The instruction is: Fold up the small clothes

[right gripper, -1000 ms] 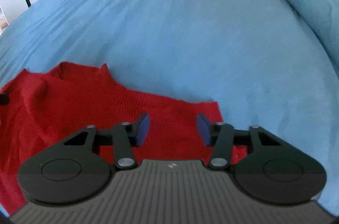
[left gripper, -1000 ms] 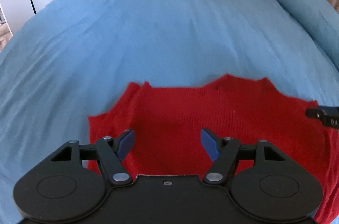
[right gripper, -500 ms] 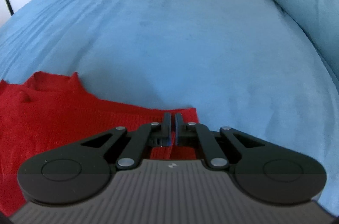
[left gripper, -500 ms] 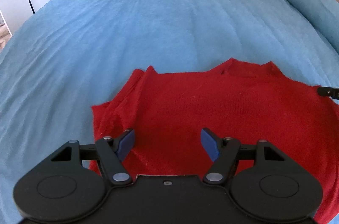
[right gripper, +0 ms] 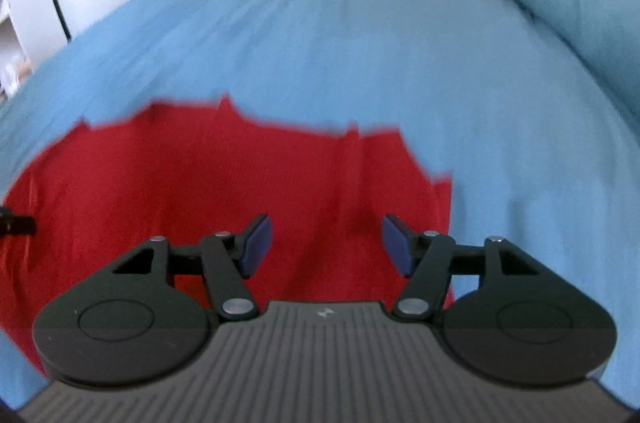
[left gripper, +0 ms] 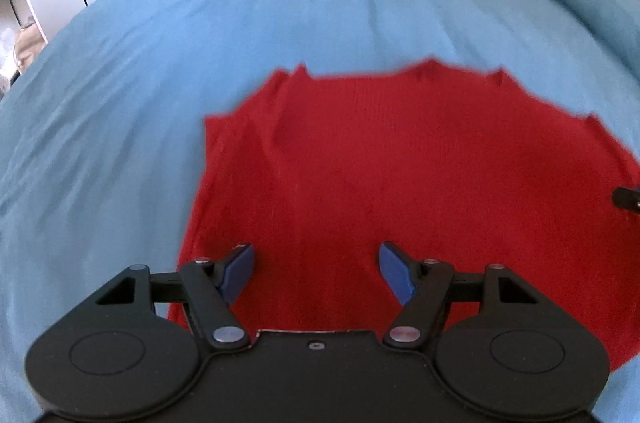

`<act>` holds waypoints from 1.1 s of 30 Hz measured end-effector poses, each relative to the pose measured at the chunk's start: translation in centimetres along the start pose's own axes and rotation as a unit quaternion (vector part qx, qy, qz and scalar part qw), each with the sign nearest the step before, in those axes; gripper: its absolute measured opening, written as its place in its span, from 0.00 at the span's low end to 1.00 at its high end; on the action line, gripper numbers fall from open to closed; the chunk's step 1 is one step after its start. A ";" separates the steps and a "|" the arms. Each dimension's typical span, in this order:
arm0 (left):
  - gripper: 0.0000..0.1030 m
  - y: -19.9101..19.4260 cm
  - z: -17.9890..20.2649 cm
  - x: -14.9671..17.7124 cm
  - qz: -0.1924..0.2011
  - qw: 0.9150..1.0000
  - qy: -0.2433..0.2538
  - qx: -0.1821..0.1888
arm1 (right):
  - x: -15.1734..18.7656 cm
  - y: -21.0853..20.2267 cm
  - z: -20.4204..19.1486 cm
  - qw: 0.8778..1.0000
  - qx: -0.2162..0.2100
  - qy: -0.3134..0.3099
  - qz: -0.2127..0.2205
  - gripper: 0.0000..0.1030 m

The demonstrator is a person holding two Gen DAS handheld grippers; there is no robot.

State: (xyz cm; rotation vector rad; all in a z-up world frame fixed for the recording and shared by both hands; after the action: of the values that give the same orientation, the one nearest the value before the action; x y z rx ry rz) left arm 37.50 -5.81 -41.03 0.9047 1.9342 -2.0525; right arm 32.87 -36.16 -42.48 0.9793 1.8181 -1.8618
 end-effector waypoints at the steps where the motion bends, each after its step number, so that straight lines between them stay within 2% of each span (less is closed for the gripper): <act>1: 0.72 0.2 0.1 0.3 -0.001 1.000 0.006 -0.004 | 0.8 0.3 0.1 1.000 0.003 0.000 -0.010 0.76; 3: 0.72 0.0 0.2 0.5 0.005 1.000 0.012 -0.008 | 1.9 0.5 0.6 1.000 0.001 0.001 -0.010 0.76; 7: 0.72 -1.6 0.8 0.5 0.010 1.000 0.007 -0.007 | 1.2 -0.8 0.4 1.000 -0.013 -0.007 -0.004 0.78; 11: 0.72 -4.4 2.4 1.8 0.014 0.999 -0.014 0.030 | 1.8 -5.9 -0.4 0.999 -0.035 -0.017 0.027 0.96; 13: 0.73 -5.4 3.6 2.9 0.011 1.000 -0.002 0.029 | 3.0 -8.3 -0.7 0.999 -0.021 -0.027 0.029 0.96; 15: 0.74 -6.1 4.9 4.1 0.002 1.000 0.015 0.024 | 4.6 -10.1 -0.9 1.000 -0.008 -0.026 0.010 0.96; 17: 0.74 -6.6 5.8 5.1 -0.007 0.999 0.021 0.027 | 6.2 -11.4 -0.6 1.000 -0.003 0.004 -0.010 0.96; 19: 0.74 -6.9 6.7 5.9 -0.013 0.999 0.024 0.029 | 8.0 -12.3 0.0 0.998 -0.006 0.061 -0.032 0.96; 22: 0.74 -7.5 7.8 6.5 -0.018 0.999 0.024 0.029 | 10.4 -12.4 1.0 0.986 -0.014 0.157 -0.052 0.96; 24: 0.74 -7.5 8.1 6.3 -0.016 0.999 0.022 0.033 | 11.4 -12.0 1.7 0.978 -0.006 0.203 -0.050 0.96; 27: 0.74 -7.4 8.7 5.9 -0.011 0.999 0.022 0.044 | 12.1 -10.5 2.4 0.973 0.010 0.229 -0.041 0.96; 29: 0.74 -7.8 9.2 5.9 -0.011 0.998 0.023 0.049 | 12.1 -8.9 3.2 0.967 0.006 0.253 -0.041 0.95; 33: 0.74 -7.6 9.5 4.7 -0.005 0.998 0.023 0.062 | 12.3 -7.8 5.3 0.941 -0.015 0.337 -0.012 0.96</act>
State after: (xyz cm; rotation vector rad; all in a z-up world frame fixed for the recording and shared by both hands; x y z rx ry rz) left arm 26.93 -12.50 -37.44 0.9787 1.8530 -2.1972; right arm 17.77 -37.93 -45.68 1.7470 2.2073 -1.6084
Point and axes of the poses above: each gripper's, at about its wrist camera, not at the fingertips, and y roughly the way its jaws point, z to its right, x to its underside, the point moved 4 cm from there along y, roughly the way its jaws point, and after that the axes turned 1 degree about y, right-handed, at the moved point
